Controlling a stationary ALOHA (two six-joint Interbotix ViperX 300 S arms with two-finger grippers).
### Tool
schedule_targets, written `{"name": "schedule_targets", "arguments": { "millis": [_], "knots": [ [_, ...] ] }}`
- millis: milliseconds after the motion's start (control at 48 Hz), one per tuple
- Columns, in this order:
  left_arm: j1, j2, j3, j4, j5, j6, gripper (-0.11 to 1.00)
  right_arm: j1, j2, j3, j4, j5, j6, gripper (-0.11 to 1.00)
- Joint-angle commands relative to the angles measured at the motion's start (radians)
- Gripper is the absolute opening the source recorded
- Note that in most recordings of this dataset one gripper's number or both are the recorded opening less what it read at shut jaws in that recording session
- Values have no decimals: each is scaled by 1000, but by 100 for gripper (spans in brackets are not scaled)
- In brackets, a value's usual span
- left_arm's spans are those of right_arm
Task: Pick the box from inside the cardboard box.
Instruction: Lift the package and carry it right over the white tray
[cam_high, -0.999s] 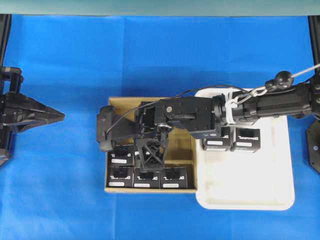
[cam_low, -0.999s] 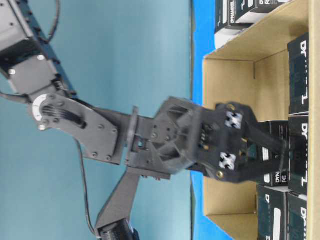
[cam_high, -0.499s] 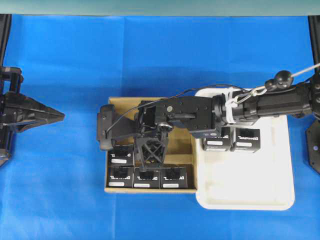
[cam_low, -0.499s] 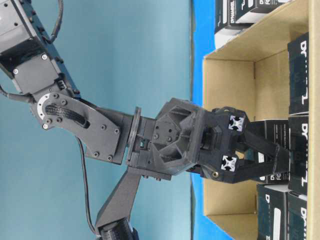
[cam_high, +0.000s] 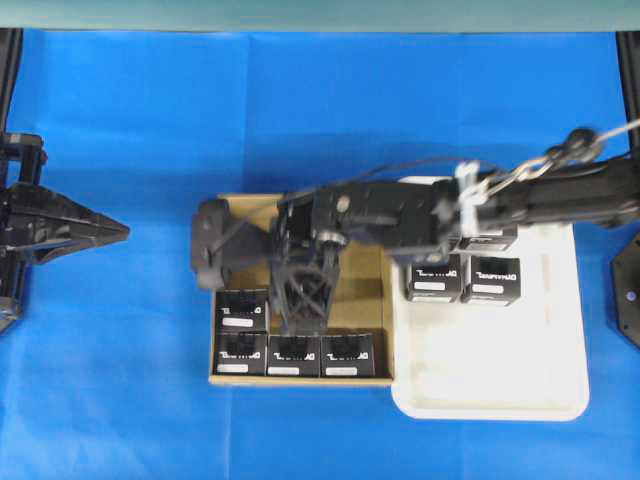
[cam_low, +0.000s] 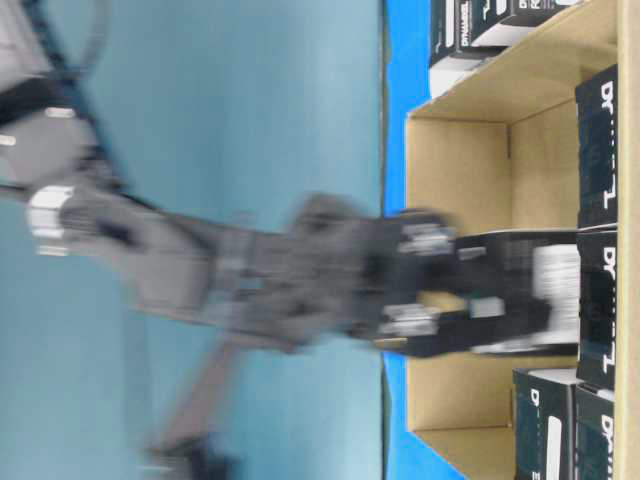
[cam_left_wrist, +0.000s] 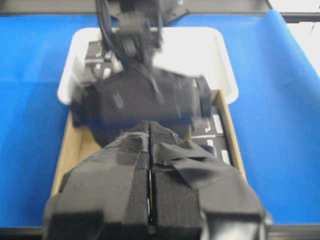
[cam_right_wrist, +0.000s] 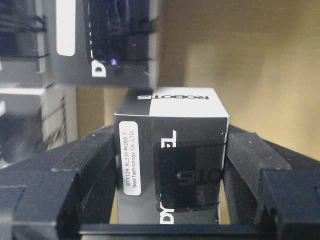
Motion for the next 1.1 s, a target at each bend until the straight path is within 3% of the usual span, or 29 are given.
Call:
{"name": "schedule_targets", "arguments": {
  "millis": [0, 333, 562, 687, 895, 1082],
  "knots": [
    [2, 3, -26, 2, -6, -3, -6, -17, -63, -43, 0, 58, 0, 62],
    [2, 3, -25, 2, -5, -3, -6, -29, -209, -115, 0, 314, -3, 62],
    [2, 3, -25, 2, -6, -3, -6, -12, -296, -74, 64, 417, 12, 62],
    [2, 5, -25, 2, -6, -5, -6, 6, -334, -15, 110, 426, 18, 62],
    [2, 3, -26, 2, -3, -11, -6, 41, -407, 112, 115, 383, 121, 62],
    [2, 0, -23, 2, 26, -15, -6, 89, -523, 295, 117, 279, 187, 62]
  ]
}}
